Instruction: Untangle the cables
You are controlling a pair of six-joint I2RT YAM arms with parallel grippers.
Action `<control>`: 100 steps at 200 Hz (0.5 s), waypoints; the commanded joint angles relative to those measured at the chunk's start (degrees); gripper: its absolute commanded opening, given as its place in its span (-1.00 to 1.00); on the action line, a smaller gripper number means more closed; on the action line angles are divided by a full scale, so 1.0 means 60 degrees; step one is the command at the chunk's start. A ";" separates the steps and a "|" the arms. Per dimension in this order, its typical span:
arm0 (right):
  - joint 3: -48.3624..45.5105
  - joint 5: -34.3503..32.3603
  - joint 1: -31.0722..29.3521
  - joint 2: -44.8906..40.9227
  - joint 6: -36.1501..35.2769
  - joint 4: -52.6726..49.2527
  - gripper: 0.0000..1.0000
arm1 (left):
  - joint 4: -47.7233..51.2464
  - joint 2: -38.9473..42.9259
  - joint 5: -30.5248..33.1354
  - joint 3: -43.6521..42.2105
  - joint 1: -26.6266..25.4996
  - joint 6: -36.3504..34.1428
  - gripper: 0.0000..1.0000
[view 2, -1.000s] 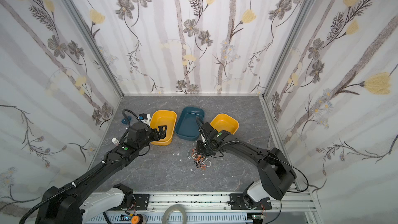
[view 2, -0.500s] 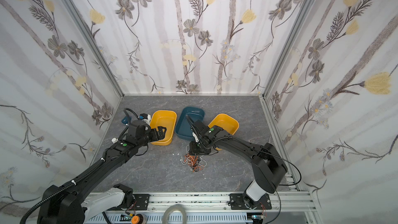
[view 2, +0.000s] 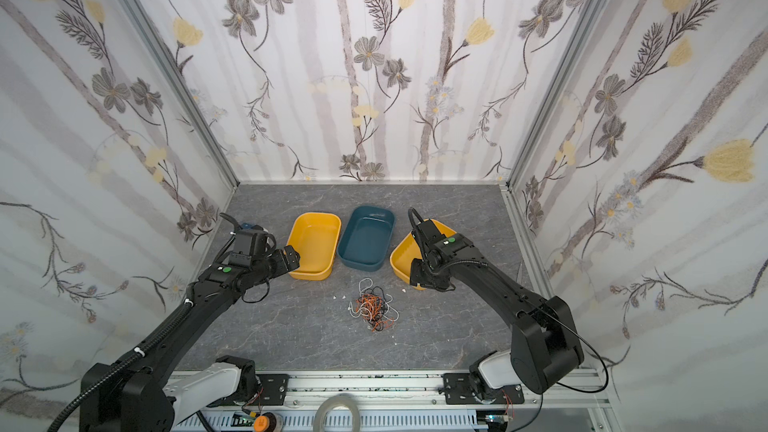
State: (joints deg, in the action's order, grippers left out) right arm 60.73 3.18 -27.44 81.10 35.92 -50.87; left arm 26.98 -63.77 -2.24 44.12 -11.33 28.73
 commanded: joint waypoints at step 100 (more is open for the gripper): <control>0.0285 -0.0550 0.1857 0.1608 -0.1300 0.1665 0.05 | -0.0582 -0.1719 -0.0616 -0.0055 0.1112 0.0102 0.89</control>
State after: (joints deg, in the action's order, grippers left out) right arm 60.49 -0.64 -16.53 88.03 29.82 -45.06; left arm 26.57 -71.68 -5.28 42.94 -4.86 29.61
